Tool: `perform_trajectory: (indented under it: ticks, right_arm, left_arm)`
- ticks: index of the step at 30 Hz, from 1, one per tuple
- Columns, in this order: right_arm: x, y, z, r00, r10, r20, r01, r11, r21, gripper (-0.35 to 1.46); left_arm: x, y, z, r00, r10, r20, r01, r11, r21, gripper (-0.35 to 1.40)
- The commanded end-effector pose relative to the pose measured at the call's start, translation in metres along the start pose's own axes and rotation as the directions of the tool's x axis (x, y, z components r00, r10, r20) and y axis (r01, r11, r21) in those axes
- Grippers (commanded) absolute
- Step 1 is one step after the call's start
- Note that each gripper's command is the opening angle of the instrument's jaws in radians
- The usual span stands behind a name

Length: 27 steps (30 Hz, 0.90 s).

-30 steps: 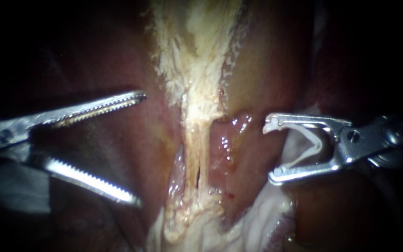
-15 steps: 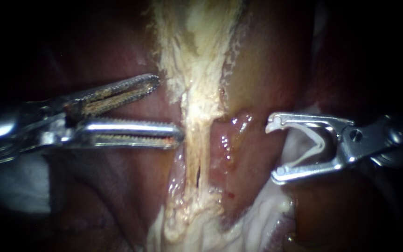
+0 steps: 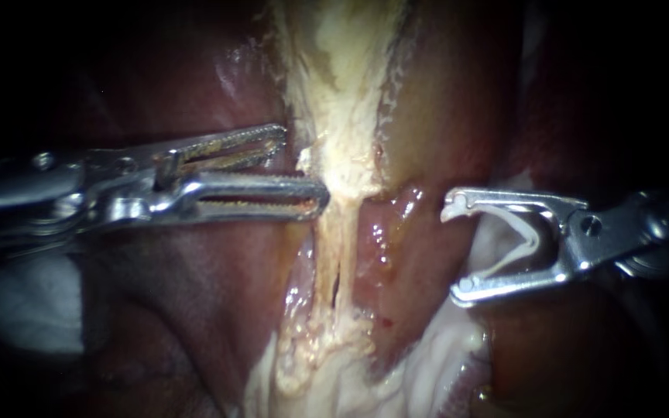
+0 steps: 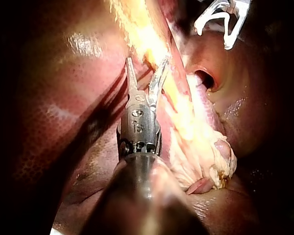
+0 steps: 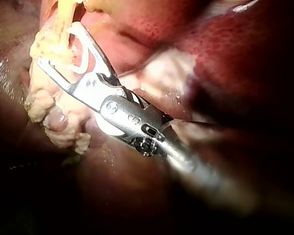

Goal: Grabbing gallbladder

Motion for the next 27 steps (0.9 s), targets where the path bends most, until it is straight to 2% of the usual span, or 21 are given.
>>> perform_trajectory:
  ticks: [1, 6, 14, 18, 20, 25, 27]
  right_arm:
    - [0.0, 0.0, 0.0, 1.0, 0.0, 0.0, 0.0, 1.0, 0.0, 0.59]
    - [0.0, 0.0, -0.0001, 1.0, 0.0, 0.0, 0.0, 1.0, 0.0, 0.59]
    - [0.0, 0.0, 0.0, 1.0, 0.0, 0.0, 0.0, 1.0, 0.0, 0.59]
    - [0.0, 0.0, 0.0, 1.0, 0.0, 0.0, 0.0, 1.0, 0.0, 0.59]
    - [0.0, 0.0, -0.0001, 1.0, 0.0, 0.0, 0.0, 1.0, 0.0, 0.59]
    - [0.0, 0.0, -0.0001, 1.0, 0.0, 0.0, 0.0, 1.0, 0.0, 0.59]
    - [0.0, 0.0, -0.0001, 1.0, 0.0, 0.0, 0.0, 1.0, 0.001, 0.59]
  left_arm:
    - [-0.0001, -0.0002, 0.0001, 1.0, -0.001, -0.001, 0.001, 1.0, 0.005, 0.44]
    - [-0.0007, -0.0009, 0.0, 0.9999, -0.017, -0.001, 0.017, 1.0, 0.003, 0.42]
    - [-0.0017, -0.0012, 0.0012, 0.9989, -0.046, -0.007, 0.046, 0.999, -0.004, 0.22]
    - [-0.0024, -0.0011, 0.002, 0.9976, -0.067, -0.018, 0.067, 0.998, -0.01, -0.05]
    - [-0.0028, -0.0006, 0.0023, 0.9967, -0.074, -0.033, 0.074, 0.997, -0.014, -0.35]
    - [-0.0027, 0.0005, 0.0023, 0.9887, -0.128, -0.077, 0.127, 0.992, -0.026, -0.35]
    - [-0.0026, 0.0007, 0.0021, 0.9878, -0.133, -0.08, 0.132, 0.991, -0.026, -0.35]
